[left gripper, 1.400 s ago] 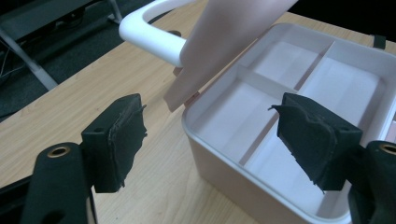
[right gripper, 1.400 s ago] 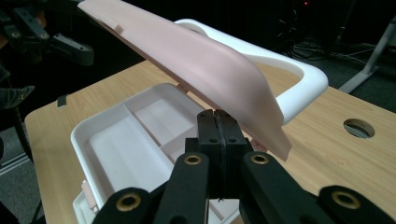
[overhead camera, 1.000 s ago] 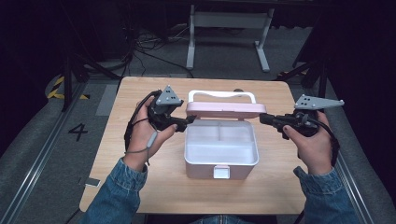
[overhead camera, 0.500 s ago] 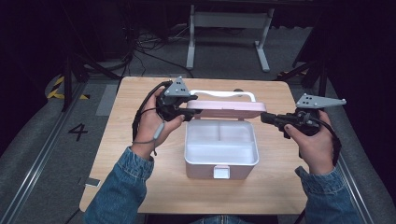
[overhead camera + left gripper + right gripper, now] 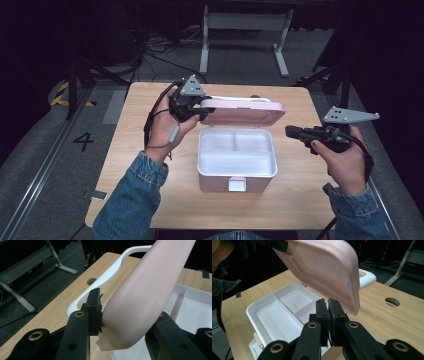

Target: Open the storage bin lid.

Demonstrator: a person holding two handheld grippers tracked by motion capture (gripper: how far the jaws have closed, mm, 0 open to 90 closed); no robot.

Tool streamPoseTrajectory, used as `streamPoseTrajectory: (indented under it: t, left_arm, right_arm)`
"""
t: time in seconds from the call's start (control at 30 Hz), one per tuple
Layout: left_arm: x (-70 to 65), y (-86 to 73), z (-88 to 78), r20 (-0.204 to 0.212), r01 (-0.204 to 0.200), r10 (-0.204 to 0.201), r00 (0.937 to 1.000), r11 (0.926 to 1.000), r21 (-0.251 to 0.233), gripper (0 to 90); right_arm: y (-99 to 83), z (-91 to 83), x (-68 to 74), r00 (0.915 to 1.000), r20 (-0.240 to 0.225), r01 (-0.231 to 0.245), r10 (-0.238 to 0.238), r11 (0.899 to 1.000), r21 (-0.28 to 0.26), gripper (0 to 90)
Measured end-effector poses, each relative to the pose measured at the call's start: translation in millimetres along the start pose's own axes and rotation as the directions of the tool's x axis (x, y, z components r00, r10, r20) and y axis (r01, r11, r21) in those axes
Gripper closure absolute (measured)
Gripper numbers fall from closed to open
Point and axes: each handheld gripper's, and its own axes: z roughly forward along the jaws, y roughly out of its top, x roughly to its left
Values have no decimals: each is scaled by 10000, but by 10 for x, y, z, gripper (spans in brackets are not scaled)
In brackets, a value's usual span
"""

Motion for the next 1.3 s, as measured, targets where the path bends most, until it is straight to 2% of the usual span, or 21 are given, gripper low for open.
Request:
streamPoseTrajectory:
  t: [0.1, 0.2, 0.33, 0.5, 0.7, 0.8, 0.93, 1.03, 1.23, 1.3]
  left_arm:
    - [40, 30, 17, 79, 208, -209, 9997, 9997, 121, 674]
    - [89, 67, 43, 173, 410, -415, 9990, 9989, 248, 676]
    - [132, 88, 64, 201, 517, -524, 9984, 9981, 344, 675]
    - [213, 125, 123, 106, 670, -675, 9977, 9970, 399, 671]
    - [355, 138, 204, 308, 867, -878, 9957, 9955, 375, 670]
    - [415, 150, 256, 367, 1136, -1150, 9927, 9928, 373, 667]
    - [470, 164, 300, 402, 1285, -1303, 9907, 9907, 453, 656]
    - [540, 174, 346, 545, 1580, -1608, 9855, 9861, 518, 652]
    - [635, 170, 446, 497, 1900, -1930, 9799, 9800, 584, 634]
    - [648, 156, 480, 412, 1984, -2000, 9789, 9793, 408, 625]
  right_arm:
    - [-73, -39, -45, 9999, 57, -108, 108, 9999, 86, 867]
    - [-184, -88, -122, 9990, 169, -409, 407, 9990, 167, 860]
    - [-261, -124, -191, 9980, 204, -606, 603, 9980, 171, 850]
    - [-310, -137, -253, 9967, 268, -780, 772, 9965, 303, 834]
    - [-318, -145, -268, 9968, 266, -762, 754, 9965, 328, 817]
    - [-327, -150, -284, 9965, 289, -795, 785, 9962, 345, 811]
    - [-333, -155, -303, 9961, 290, -848, 838, 9958, 350, 798]
    - [-335, -152, -309, 9963, 160, -845, 841, 9959, 310, 792]
    - [-340, -148, -316, 9967, 117, -807, 804, 9962, 329, 790]
    - [-342, -146, -315, 9965, 4, -837, 837, 9960, 310, 789]
